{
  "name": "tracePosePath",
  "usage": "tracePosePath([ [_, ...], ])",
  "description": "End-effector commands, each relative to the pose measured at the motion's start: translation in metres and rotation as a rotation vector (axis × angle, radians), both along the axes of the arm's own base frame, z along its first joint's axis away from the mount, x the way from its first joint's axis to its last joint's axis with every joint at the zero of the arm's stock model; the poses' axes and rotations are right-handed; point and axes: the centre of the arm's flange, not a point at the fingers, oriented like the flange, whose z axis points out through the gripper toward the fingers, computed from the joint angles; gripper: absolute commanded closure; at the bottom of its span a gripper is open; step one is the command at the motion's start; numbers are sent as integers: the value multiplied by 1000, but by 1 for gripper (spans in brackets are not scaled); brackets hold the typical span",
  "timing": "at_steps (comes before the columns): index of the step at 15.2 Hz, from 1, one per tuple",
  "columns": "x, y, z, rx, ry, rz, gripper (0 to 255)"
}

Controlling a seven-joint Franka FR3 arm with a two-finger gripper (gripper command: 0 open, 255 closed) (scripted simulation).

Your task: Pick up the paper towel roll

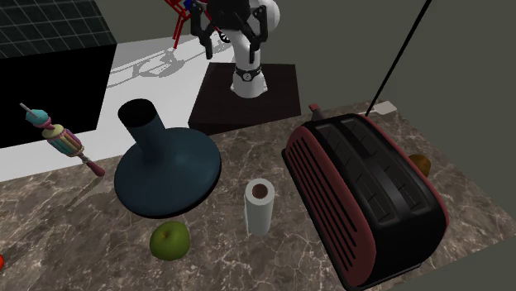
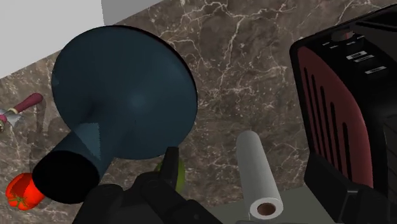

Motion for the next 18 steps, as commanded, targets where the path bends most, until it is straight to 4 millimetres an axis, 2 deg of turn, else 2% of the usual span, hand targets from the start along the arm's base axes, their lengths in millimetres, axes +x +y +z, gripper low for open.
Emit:
tracePosePath([
  [1, 22, 8, -14, 3, -4, 8, 0],
  [18, 201, 64, -128, 28, -30, 77, 0],
])
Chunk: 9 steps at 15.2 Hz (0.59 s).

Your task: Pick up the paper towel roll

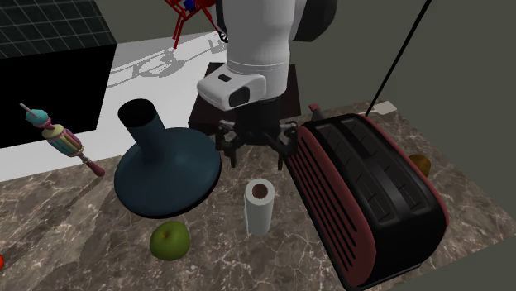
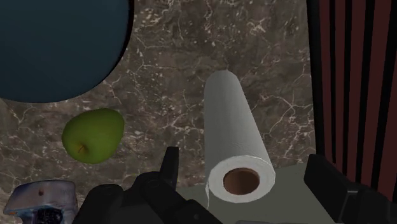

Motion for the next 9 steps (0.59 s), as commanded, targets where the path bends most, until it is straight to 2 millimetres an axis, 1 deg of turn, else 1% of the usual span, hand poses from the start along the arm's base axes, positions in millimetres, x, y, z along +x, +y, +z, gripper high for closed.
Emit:
tracePosePath([
  [1, 22, 7, -14, 3, -4, 8, 0],
  [2, 23, 8, -15, 3, -4, 9, 0],
  [8, 23, 8, -47, 3, -4, 9, 0],
  [9, 23, 8, -55, 3, -4, 9, 0],
])
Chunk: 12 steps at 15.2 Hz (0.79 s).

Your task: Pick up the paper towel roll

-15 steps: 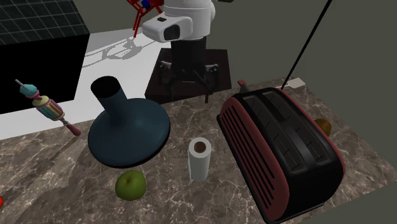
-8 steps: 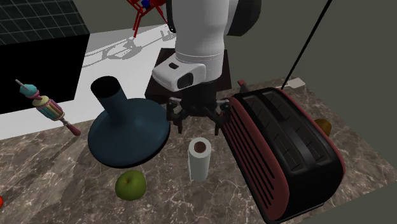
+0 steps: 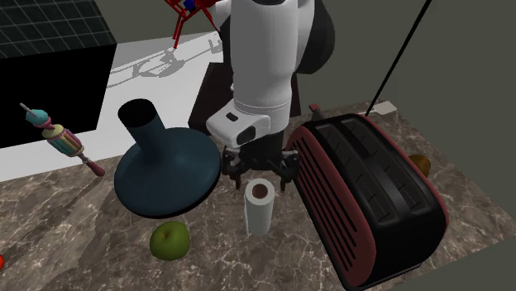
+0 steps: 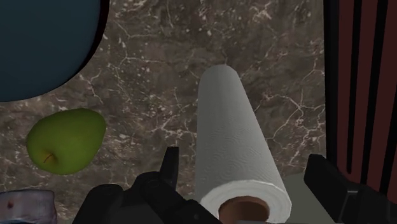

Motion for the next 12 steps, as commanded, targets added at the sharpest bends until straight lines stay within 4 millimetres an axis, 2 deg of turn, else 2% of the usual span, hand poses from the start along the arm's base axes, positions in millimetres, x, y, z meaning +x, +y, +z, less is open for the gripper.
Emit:
tracePosePath([
  [1, 0, 0, -8, 0, -1, 0, 0],
  [2, 0, 0, -8, 0, -1, 0, 0],
  [3, 0, 0, -8, 0, -1, 0, 255],
  [12, 0, 0, -8, 0, -1, 0, 255],
])
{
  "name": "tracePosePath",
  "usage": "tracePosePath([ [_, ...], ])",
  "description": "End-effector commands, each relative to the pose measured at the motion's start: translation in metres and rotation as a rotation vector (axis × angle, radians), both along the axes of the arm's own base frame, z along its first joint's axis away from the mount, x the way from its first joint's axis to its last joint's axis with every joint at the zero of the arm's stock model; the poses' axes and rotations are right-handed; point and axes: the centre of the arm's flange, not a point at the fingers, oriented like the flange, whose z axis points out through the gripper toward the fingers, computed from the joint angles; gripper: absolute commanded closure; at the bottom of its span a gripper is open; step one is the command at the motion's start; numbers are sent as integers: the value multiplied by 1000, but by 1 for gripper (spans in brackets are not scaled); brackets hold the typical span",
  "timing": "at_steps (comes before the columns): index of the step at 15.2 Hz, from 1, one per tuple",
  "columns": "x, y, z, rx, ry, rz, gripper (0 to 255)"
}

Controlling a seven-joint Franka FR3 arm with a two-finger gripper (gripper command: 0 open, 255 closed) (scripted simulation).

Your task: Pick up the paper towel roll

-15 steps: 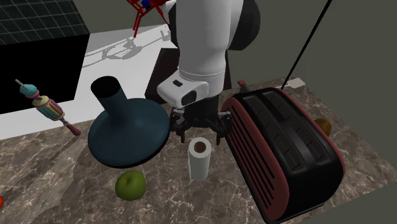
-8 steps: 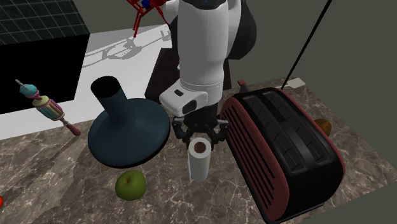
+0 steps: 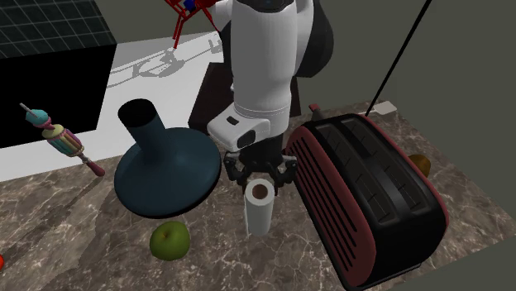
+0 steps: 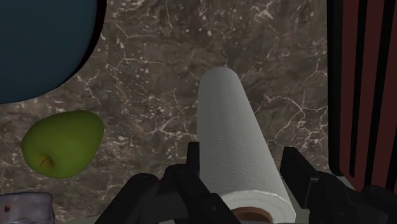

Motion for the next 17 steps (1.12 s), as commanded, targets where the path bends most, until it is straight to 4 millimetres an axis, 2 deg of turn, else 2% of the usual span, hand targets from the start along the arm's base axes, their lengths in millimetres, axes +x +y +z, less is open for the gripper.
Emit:
tracePosePath([
  [1, 0, 0, 4, 0, 1, 0, 255],
  [15, 0, 0, 78, 0, 1, 0, 255],
  [17, 0, 0, 79, 0, 1, 0, 255],
])
